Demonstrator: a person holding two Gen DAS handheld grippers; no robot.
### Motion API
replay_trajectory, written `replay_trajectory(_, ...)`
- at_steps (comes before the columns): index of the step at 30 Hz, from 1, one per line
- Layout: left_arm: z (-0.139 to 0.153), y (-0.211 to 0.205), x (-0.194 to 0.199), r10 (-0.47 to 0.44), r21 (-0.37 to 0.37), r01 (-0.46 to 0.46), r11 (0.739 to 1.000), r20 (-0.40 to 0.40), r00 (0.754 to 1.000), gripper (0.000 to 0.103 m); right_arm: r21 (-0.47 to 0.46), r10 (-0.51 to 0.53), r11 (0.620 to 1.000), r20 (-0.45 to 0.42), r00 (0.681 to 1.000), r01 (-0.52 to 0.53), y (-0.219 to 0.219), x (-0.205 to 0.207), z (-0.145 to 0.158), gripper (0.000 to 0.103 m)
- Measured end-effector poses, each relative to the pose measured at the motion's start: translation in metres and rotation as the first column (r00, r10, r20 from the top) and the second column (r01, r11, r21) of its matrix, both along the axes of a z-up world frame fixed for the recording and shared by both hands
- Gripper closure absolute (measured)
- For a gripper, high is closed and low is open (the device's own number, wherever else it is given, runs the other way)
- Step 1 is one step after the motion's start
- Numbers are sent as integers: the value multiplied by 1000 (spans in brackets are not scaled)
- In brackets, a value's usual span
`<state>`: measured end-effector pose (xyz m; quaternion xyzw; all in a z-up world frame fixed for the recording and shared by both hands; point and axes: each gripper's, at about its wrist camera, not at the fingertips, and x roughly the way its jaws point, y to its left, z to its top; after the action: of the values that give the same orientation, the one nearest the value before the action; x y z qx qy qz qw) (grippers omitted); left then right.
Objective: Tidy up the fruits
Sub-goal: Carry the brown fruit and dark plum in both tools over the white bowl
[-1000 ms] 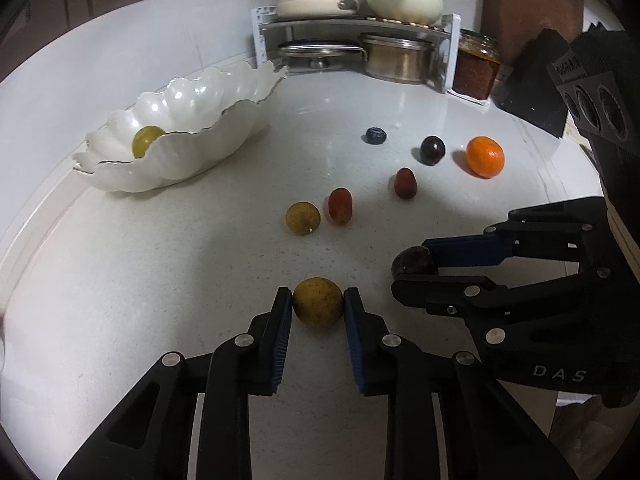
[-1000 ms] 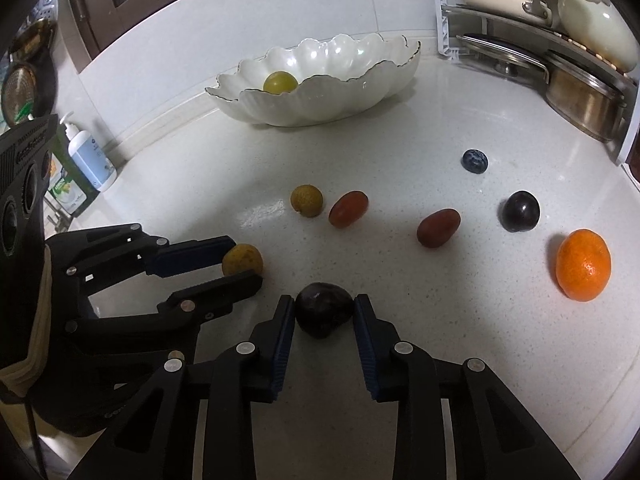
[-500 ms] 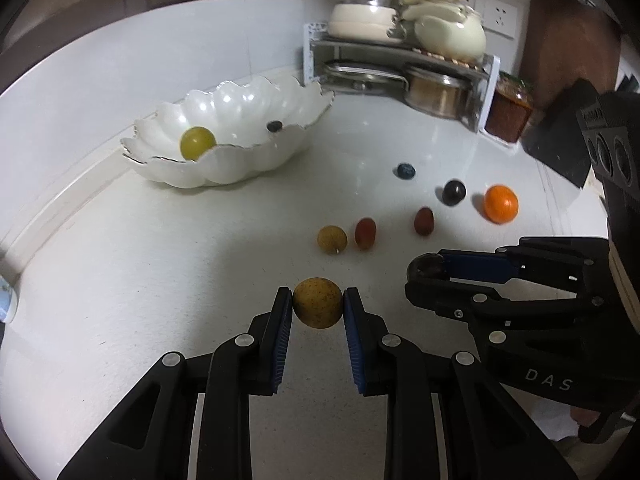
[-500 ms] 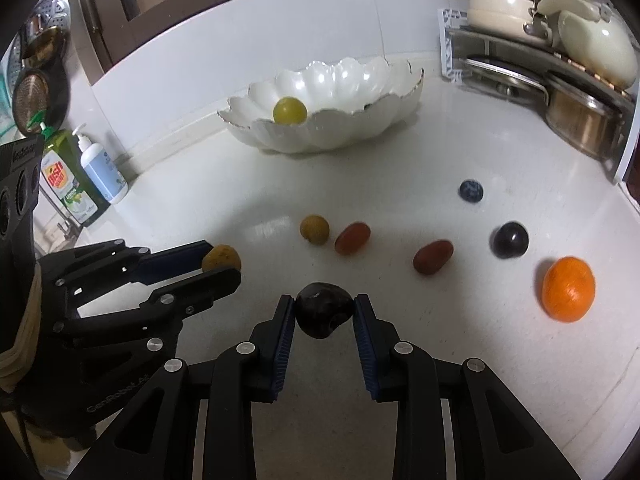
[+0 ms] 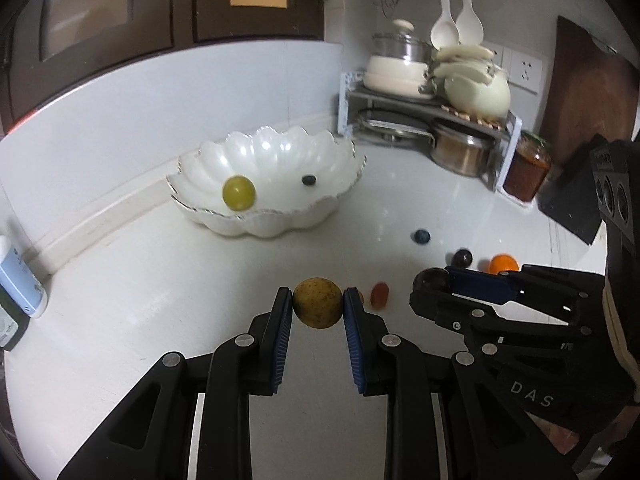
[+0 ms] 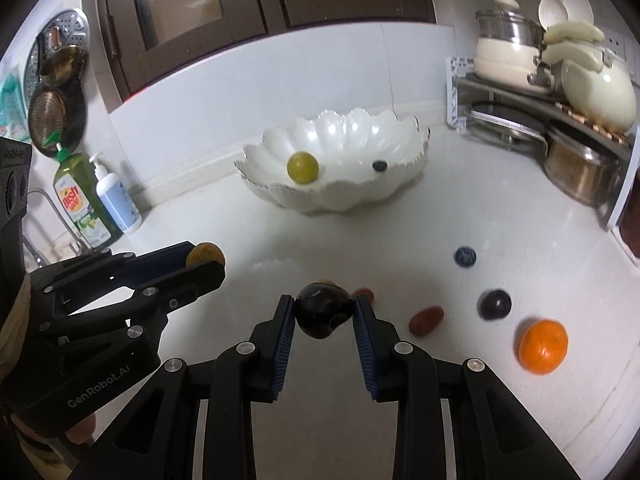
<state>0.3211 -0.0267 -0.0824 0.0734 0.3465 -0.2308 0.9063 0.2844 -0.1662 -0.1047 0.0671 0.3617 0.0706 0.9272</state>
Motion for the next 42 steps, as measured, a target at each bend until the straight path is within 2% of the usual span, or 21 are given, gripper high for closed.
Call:
replay_trajectory(11,30,6,9,55,-45,-51,998,91,994,77,-43,-26,999,93,995,30,0,13,33,72)
replay_trajectory(29,66,3,36,108,-75,-96,993,172,979,77,-74,-58,994,220,974,76,-2,39,72,72)
replay_trajectory(42,84,-4,64,148,-67,-136,988,217,965,77,-89,-53,993,245,968,77,-4,71,87,72)
